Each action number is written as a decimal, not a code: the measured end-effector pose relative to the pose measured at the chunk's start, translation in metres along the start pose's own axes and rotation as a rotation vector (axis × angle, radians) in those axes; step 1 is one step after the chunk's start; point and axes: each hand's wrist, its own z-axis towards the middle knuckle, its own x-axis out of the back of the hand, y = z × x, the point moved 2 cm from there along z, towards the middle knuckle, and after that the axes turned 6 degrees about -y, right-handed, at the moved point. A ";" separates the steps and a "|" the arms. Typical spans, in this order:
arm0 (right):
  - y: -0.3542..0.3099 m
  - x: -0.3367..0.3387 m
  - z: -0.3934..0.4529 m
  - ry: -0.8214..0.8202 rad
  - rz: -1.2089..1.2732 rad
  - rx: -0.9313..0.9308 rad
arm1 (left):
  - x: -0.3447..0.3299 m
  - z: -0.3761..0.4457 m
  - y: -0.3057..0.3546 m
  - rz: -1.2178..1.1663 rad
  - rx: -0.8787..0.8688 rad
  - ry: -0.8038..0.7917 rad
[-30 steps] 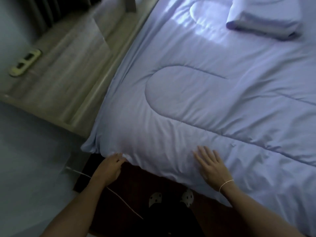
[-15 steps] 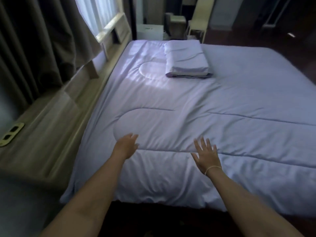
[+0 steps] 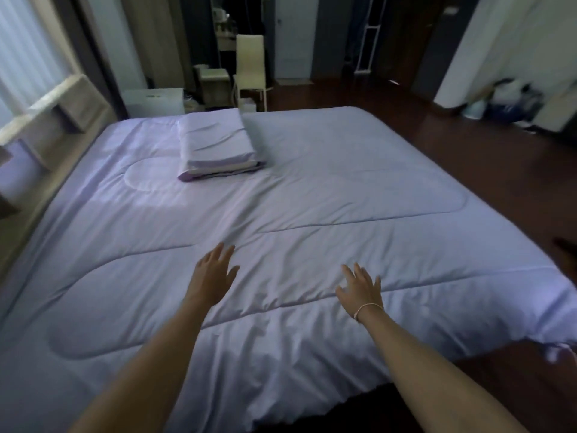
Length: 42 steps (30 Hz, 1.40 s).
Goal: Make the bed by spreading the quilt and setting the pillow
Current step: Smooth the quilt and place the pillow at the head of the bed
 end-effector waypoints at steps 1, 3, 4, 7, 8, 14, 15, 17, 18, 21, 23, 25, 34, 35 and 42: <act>0.026 0.009 0.004 -0.003 -0.005 -0.009 | -0.008 0.012 0.026 -0.005 -0.018 0.008; 0.075 0.022 0.009 0.001 -0.026 -0.029 | -0.023 0.031 0.076 -0.017 -0.041 0.021; 0.100 0.029 0.011 0.007 -0.034 -0.049 | -0.030 0.041 0.102 -0.024 -0.064 0.028; 0.167 0.046 0.015 0.024 -0.030 -0.114 | -0.055 0.065 0.169 -0.032 -0.118 0.006; 0.187 0.051 0.015 0.034 -0.021 -0.132 | -0.063 0.074 0.189 -0.031 -0.142 -0.006; 0.290 0.071 0.023 0.077 0.036 -0.250 | -0.104 0.130 0.291 0.015 -0.264 -0.077; 0.306 0.073 0.026 0.080 0.045 -0.262 | -0.110 0.141 0.306 0.027 -0.282 -0.077; 0.334 0.076 0.033 0.071 0.052 -0.276 | -0.121 0.163 0.335 0.038 -0.310 -0.070; 0.350 0.078 0.038 0.063 0.052 -0.284 | -0.127 0.175 0.350 0.035 -0.314 -0.074; 0.402 0.085 0.059 0.041 0.051 -0.316 | -0.149 0.208 0.395 0.019 -0.315 -0.089; 0.434 0.093 0.077 0.028 0.046 -0.320 | -0.163 0.230 0.422 0.002 -0.316 -0.080; 0.467 0.103 0.095 0.009 0.052 -0.332 | -0.180 0.252 0.448 -0.019 -0.299 -0.083; 0.603 0.144 0.161 -0.050 0.002 -0.331 | -0.251 0.306 0.549 -0.017 -0.181 -0.206; 0.617 0.143 0.165 -0.051 0.000 -0.327 | -0.256 0.309 0.559 -0.007 -0.181 -0.207; 0.706 0.147 0.227 -0.153 0.018 -0.248 | -0.294 0.329 0.626 -0.010 -0.053 -0.163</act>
